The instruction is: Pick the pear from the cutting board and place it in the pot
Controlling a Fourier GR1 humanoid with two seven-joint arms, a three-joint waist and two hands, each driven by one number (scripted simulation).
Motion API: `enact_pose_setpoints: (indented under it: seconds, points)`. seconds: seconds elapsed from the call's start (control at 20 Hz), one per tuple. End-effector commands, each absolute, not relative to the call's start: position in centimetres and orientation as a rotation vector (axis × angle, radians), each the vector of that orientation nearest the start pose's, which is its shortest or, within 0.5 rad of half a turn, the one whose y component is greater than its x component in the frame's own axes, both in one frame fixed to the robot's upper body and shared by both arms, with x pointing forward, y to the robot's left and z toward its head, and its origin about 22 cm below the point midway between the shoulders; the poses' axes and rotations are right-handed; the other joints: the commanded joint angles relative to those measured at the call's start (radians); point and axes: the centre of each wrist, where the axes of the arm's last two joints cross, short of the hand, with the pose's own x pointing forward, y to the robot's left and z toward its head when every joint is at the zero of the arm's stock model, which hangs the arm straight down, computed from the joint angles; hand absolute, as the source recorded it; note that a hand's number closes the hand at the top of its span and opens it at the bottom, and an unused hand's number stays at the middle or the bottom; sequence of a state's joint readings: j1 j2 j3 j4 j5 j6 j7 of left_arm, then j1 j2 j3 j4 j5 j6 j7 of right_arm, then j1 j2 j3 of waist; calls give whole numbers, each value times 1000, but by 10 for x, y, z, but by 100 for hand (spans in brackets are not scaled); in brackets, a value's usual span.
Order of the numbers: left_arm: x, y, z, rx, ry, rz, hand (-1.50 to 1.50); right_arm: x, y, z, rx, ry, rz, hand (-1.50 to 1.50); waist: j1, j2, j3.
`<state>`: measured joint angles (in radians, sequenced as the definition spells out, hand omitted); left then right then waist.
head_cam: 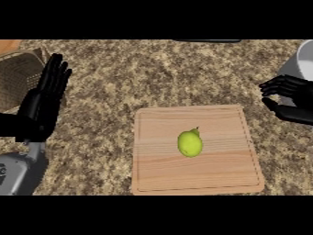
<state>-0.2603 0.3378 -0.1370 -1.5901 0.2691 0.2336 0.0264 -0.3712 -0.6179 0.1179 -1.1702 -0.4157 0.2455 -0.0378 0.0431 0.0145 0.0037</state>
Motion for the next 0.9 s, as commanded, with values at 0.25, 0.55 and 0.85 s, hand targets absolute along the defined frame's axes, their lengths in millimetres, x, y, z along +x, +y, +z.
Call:
enact_pose_setpoints:
  seconds: [0.25, 0.55, 0.85]
  points:
    - [307, 268, 100, 90, -1767, 52, 0, 329, -375, 29, 125, -1668, 629, -150, -27, -10, -2]
    - [297, 272, 90, 89, -1765, 11, 0, 351, -345, 74, 35, -1492, 939, -150, -22, -16, -4]
    - [304, 278, 76, 106, -1740, 35, 0, 363, -295, 99, 61, -1357, 1158, -150, -37, -16, -5]
